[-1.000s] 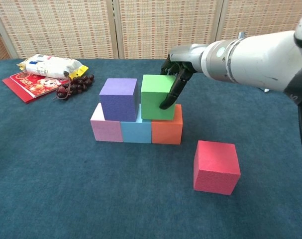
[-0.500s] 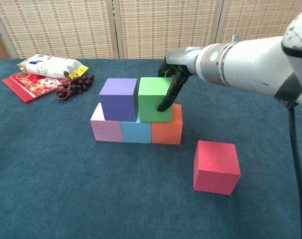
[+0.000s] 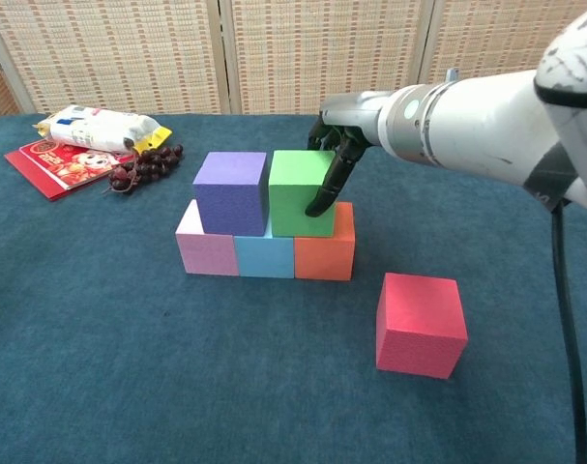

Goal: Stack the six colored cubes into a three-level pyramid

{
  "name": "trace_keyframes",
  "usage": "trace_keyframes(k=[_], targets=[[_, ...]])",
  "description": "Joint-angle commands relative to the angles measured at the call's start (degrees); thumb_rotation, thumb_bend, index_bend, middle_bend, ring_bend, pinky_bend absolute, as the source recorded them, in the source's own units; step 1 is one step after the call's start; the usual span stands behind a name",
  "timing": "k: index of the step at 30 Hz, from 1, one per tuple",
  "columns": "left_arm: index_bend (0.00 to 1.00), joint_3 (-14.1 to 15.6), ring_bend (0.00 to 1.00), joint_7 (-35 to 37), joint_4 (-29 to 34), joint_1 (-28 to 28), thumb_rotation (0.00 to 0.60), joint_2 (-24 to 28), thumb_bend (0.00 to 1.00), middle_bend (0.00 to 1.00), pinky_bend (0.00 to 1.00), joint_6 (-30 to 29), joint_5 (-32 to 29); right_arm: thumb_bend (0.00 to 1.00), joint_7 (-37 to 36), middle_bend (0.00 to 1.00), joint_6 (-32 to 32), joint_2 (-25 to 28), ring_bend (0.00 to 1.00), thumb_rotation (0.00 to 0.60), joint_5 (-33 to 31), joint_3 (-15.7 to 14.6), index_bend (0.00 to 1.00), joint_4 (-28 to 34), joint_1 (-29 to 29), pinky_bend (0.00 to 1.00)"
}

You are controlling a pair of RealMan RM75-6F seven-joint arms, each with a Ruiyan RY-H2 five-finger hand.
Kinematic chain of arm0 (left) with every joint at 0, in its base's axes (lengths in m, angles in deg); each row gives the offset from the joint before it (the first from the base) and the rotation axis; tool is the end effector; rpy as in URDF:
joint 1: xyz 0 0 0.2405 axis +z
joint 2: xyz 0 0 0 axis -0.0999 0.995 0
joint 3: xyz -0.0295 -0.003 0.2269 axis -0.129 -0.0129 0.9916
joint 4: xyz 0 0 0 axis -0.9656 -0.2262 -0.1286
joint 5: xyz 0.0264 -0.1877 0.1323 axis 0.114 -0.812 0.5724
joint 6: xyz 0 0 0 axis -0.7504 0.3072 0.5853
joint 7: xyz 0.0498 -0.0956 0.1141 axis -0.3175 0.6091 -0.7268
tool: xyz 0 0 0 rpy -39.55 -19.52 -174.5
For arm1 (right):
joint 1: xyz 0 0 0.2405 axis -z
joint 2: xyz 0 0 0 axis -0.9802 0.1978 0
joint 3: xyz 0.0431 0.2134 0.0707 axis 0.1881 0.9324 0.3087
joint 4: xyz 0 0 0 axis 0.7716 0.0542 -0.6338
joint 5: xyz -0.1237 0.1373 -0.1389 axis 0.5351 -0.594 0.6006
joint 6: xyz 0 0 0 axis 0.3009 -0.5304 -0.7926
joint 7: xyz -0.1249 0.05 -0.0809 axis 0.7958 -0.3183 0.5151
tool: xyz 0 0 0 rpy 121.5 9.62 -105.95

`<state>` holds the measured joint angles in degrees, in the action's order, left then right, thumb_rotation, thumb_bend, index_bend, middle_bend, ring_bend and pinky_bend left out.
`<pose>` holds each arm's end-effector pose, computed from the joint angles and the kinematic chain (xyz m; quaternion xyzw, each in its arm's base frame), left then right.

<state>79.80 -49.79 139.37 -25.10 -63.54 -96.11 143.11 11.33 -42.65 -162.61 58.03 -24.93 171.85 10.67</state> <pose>-0.2573 0.2663 0.0842 -0.6484 -0.3881 -0.4586 0.4676 -0.0099 -0.3470 -0.0530 0.7216 -0.4566 0.2858 0.4350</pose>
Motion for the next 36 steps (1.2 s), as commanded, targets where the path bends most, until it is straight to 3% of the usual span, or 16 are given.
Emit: trace_keyframes(k=[1, 36], targets=[[0.03, 0.01, 0.00, 0.08, -0.03, 0.02, 0.600, 0.03, 0.31, 0.00, 0.10, 0.00, 0.02, 0.26, 0.11, 0.53, -0.12, -0.17, 0.37, 0.600, -0.13, 0.15, 0.57, -0.12, -0.04, 0.21], [0.03, -0.04, 0.00, 1.18, -1.12, 0.25, 0.600, -0.31, 0.31, 0.00, 0.11, -0.11, 0.19, 0.26, 1.23, 0.53, -0.33, -1.21, 0.36, 0.600, -1.10, 1.36, 0.56, -0.86, -0.15, 0.20]])
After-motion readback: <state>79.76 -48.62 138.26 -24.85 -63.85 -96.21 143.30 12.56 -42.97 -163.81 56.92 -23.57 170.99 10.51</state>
